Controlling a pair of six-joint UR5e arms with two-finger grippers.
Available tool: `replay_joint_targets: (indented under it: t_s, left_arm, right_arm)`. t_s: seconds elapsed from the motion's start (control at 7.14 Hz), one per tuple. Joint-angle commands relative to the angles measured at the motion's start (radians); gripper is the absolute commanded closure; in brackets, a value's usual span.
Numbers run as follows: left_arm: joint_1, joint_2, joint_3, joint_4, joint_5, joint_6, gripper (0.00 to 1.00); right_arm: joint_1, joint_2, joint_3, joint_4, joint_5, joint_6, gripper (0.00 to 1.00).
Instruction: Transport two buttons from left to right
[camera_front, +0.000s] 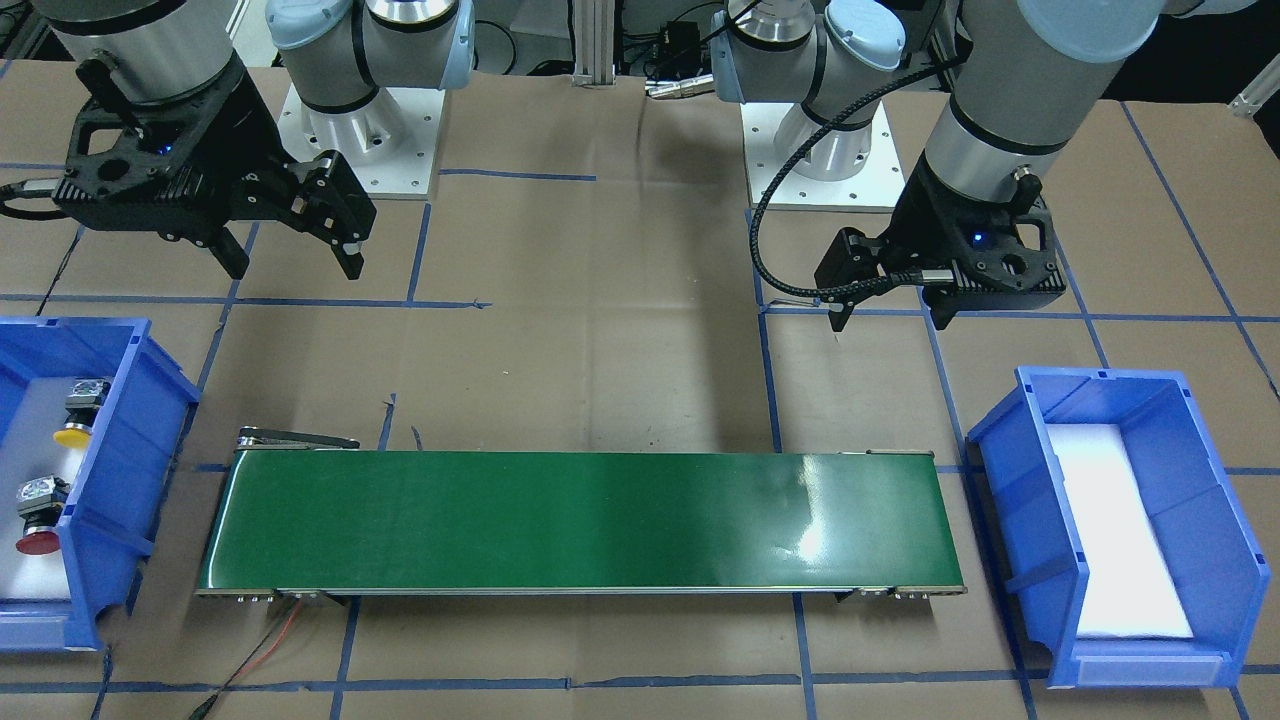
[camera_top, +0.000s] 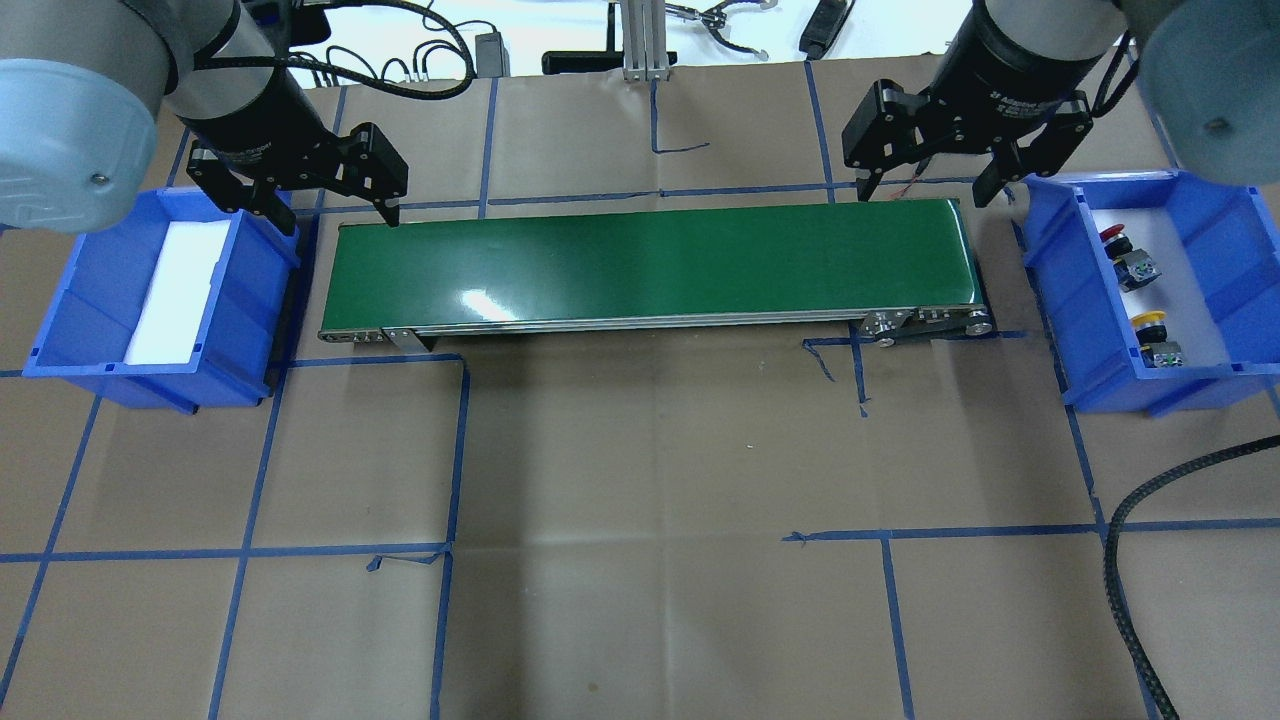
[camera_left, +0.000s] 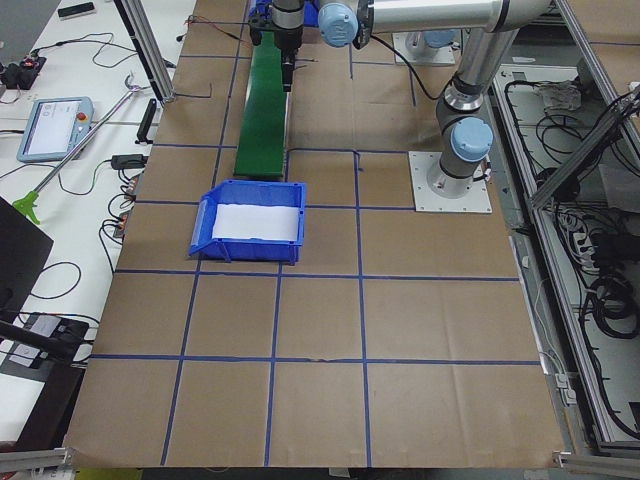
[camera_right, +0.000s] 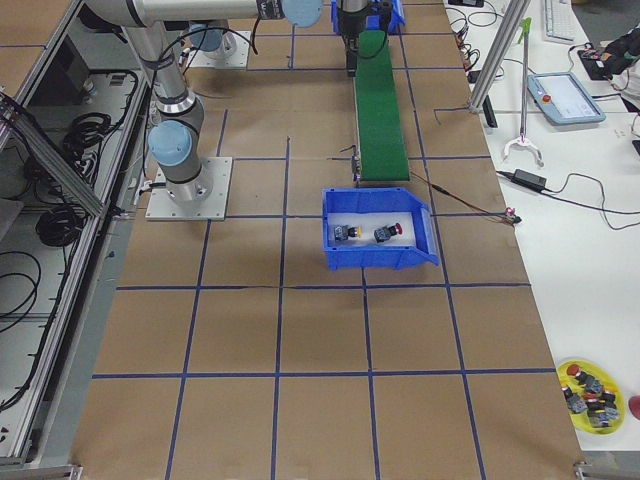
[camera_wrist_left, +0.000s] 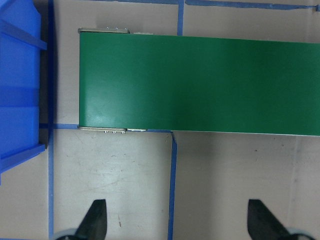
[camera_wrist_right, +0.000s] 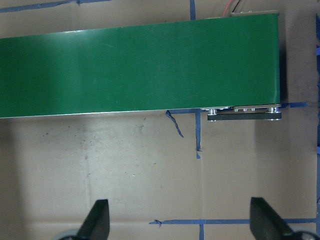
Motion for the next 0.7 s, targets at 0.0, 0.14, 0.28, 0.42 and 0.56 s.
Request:
replay_joint_targets:
  t_s: [0.0,0.14,0.28,0.42,0.56]
  left_arm:
    - [0.0,-0.001,0.0,0.0,0.0,0.01,0.0]
    - [0.0,-0.003,0.0,0.0,0.0,0.013,0.0]
    - [0.0,-0.006,0.0,-0.002,0.0,0.018,0.0]
    - [-0.002,-0.01,0.002,-0.002,0.0,0.033,0.0]
    - [-0.002,-0.012,0.002,-0.002,0.0,0.041,0.0]
  right_arm:
    - [0.001,-0.039,0.042,-0.018,-0.005,-0.004,0.0]
    - [0.001,-0.039,0.036,-0.013,-0.053,-0.004,0.0]
    - [0.001,-0.043,0.034,-0.015,-0.134,0.01,0.0]
    - [0.001,-0.04,0.034,-0.012,-0.129,0.011,0.0]
    - [0.001,-0.042,0.034,-0.012,-0.111,0.011,0.0]
